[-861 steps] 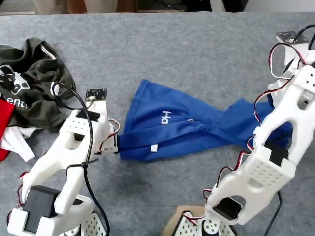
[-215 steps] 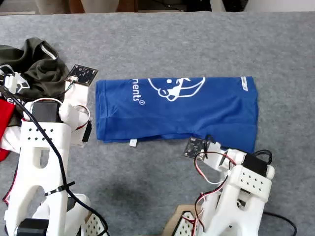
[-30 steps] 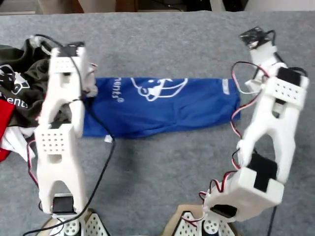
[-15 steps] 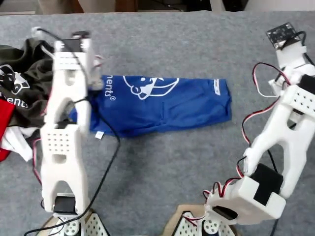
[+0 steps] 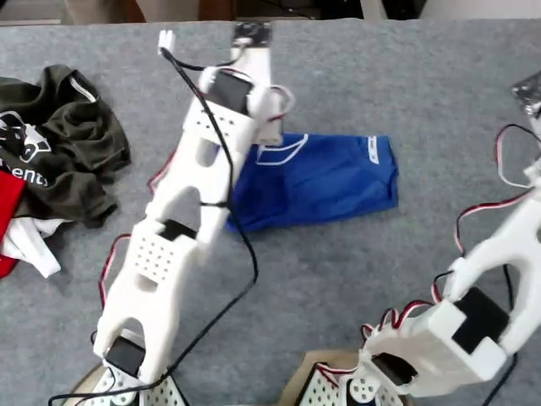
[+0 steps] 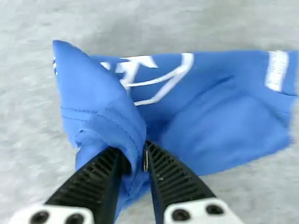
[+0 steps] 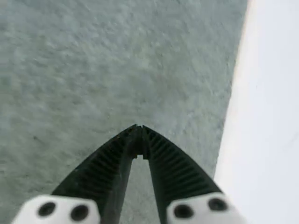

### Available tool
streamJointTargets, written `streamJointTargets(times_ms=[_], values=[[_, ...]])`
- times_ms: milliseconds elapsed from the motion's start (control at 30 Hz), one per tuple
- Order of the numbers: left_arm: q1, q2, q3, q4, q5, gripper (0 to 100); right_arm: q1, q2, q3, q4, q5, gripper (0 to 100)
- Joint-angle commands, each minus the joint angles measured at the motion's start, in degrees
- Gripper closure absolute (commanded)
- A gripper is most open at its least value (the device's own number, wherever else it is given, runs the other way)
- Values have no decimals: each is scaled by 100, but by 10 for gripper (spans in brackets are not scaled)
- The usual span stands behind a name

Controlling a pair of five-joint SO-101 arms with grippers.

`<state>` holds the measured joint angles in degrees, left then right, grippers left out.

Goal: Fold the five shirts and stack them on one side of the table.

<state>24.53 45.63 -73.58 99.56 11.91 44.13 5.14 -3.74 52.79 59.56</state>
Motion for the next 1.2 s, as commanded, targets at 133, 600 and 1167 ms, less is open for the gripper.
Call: streamJointTargets(times_ms=[133, 600, 1167], values=[[703, -48, -149, -1213, 422, 982, 57, 66, -400, 9, 44, 992], [1354, -31, 677, -2796, 440, 982, -110, 84, -374, 44, 44, 992], [1767, -22, 1556, -4079, 440, 905, -119, 84, -374, 114, 35, 992]])
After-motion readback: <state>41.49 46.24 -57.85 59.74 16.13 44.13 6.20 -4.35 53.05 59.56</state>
